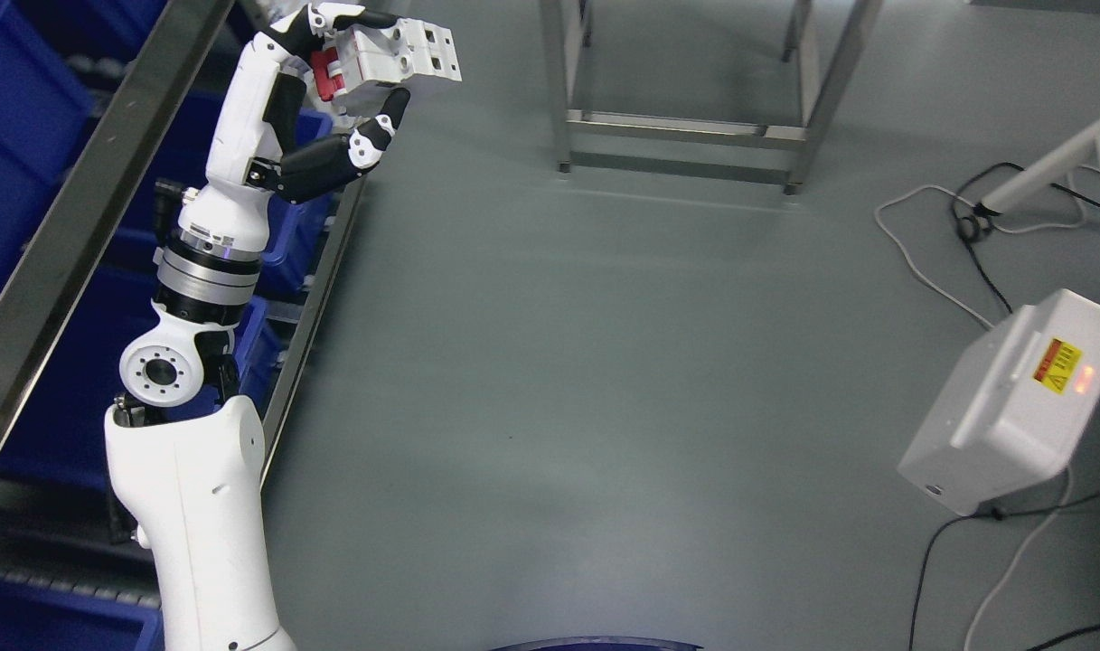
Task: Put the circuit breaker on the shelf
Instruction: 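Hold the breaker in the left hand while turning toward the bin shelf, then lower the breaker into the upper blue bin and open the left hand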
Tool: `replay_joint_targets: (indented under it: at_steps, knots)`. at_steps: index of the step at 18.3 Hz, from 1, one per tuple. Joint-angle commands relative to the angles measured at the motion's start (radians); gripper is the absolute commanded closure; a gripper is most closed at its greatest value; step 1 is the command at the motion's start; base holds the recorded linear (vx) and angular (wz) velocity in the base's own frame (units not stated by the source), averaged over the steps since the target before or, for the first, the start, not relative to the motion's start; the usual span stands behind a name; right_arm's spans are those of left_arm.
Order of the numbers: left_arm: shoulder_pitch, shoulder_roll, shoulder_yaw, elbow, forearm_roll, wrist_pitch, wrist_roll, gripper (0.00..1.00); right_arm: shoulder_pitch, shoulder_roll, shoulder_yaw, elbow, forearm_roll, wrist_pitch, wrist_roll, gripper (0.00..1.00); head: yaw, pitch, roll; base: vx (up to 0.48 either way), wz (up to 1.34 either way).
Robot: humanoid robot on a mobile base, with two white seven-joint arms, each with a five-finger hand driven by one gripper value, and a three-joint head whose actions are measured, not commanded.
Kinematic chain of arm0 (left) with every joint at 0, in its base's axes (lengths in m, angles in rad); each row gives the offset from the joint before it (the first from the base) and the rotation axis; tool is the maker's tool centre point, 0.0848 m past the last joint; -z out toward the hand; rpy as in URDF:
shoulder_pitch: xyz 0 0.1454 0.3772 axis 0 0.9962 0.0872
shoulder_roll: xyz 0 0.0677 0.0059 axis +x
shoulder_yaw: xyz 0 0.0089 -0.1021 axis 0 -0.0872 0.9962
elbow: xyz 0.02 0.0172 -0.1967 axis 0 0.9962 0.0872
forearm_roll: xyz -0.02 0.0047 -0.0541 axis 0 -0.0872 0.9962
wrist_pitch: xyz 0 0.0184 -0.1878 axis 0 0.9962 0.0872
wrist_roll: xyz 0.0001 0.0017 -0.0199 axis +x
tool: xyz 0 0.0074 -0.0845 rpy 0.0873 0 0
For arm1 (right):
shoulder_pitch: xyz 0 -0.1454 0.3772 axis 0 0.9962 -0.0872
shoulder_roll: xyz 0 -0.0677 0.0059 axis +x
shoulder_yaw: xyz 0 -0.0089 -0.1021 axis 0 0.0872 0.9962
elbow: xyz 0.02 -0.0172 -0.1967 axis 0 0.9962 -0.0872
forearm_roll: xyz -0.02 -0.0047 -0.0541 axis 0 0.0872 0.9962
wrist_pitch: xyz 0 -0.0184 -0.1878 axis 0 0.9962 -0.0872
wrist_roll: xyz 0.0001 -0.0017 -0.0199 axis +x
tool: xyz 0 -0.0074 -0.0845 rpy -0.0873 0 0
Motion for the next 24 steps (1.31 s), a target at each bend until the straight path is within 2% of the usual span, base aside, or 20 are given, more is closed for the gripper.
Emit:
replay_joint_targets:
  at_steps: [1,5,7,9,11,15,17,20,24]
  knots:
    - [-0.043,0.114,0.056,0.001,-0.014,0.002,-0.001,0.86,0.014,-0.017,0.0,0.0,-0.001,-0.037,0.001,0.0,0.0,0.0,0.0,-0.191,0.8]
    - [-0.062,0.116,0.068,-0.001,-0.014,0.005,-0.001,0.86,0.014,-0.017,0.0,0.0,0.001,-0.037,0.001,0.0,0.0,0.0,0.0,-0.117,1.05]
    - [-0.133,0.114,0.042,-0.001,-0.014,0.048,-0.001,0.86,0.014,-0.017,0.0,0.0,0.001,-0.037,0.001,0.0,0.0,0.0,0.0,-0.04,1.36]
    - [-0.217,0.159,0.027,-0.001,-0.015,0.143,-0.033,0.86,0.014,-0.017,0.0,0.0,-0.001,-0.037,0.001,0.0,0.0,0.0,0.0,-0.022,1.22]
    - [-0.239,0.203,0.014,-0.001,-0.015,0.162,-0.05,0.86,0.014,-0.017,0.0,0.0,0.001,-0.037,0.001,0.0,0.0,0.0,0.0,-0.018,1.12]
    - [-0.237,0.358,0.014,0.004,-0.025,0.223,-0.05,0.86,0.014,-0.017,0.0,0.0,-0.001,-0.037,0.001,0.0,0.0,0.0,0.0,-0.001,0.88]
    - [-0.265,0.399,0.013,0.053,-0.046,0.252,-0.05,0.86,0.014,-0.017,0.0,0.0,-0.001,-0.037,0.001,0.0,0.0,0.0,0.0,0.006,0.64]
    - [-0.357,0.427,-0.041,0.229,-0.149,0.254,-0.068,0.85,0.014,-0.017,0.0,0.0,-0.001,-0.037,0.001,0.0,0.0,0.0,0.0,0.012,0.48]
    - [-0.538,0.416,-0.257,0.454,-0.245,0.254,-0.123,0.84,0.014,-0.017,0.0,0.0,0.001,-0.037,0.001,0.0,0.0,0.0,0.0,0.007,0.23]
